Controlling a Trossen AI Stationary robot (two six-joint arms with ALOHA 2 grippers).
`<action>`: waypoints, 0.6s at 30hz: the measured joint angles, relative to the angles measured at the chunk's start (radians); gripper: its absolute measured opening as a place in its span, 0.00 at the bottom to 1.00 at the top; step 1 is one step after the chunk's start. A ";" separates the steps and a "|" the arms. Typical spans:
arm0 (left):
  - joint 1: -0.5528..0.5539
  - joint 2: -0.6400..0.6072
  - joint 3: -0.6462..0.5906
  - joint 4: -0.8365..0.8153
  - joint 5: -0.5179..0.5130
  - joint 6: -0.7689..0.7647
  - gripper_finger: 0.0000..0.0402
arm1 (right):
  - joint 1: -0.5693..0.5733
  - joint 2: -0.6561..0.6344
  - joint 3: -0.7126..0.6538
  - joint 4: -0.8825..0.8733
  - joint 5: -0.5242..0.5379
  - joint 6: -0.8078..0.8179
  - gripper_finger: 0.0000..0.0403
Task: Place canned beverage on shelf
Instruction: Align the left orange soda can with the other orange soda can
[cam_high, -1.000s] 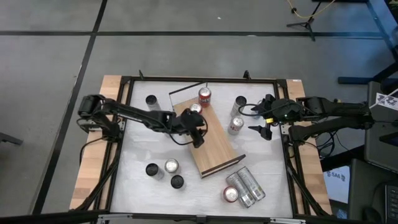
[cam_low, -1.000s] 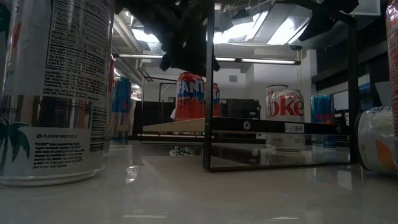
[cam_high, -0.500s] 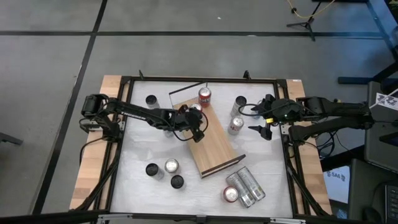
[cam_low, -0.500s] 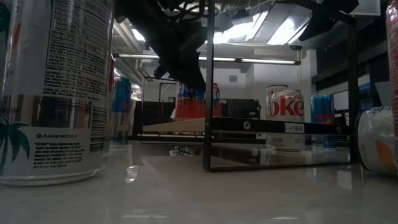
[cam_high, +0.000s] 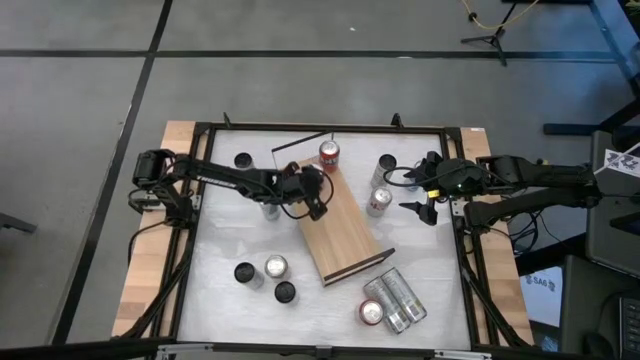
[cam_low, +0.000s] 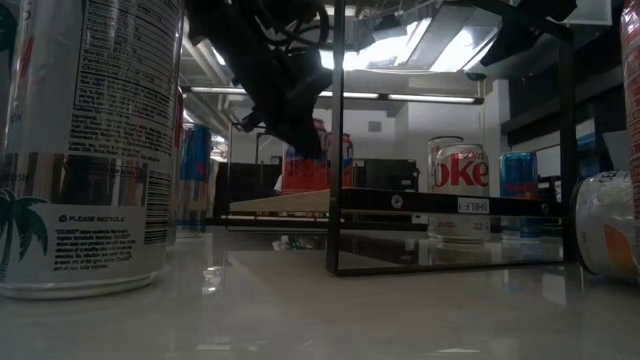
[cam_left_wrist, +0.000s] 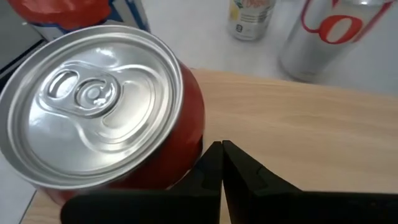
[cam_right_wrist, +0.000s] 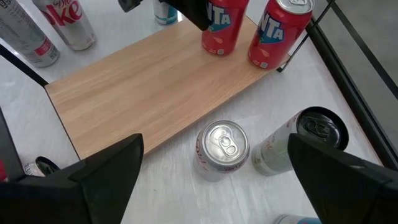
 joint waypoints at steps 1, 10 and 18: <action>0.003 0.000 0.000 0.000 0.000 0.000 0.00 | 0.000 0.000 0.000 0.000 0.000 0.000 0.97; 0.033 0.000 0.000 -0.001 -0.029 0.000 0.00 | 0.000 0.000 0.000 0.000 0.000 0.000 0.97; 0.042 0.000 0.000 0.017 -0.021 -0.001 0.00 | 0.000 0.000 0.000 0.000 0.000 0.000 0.97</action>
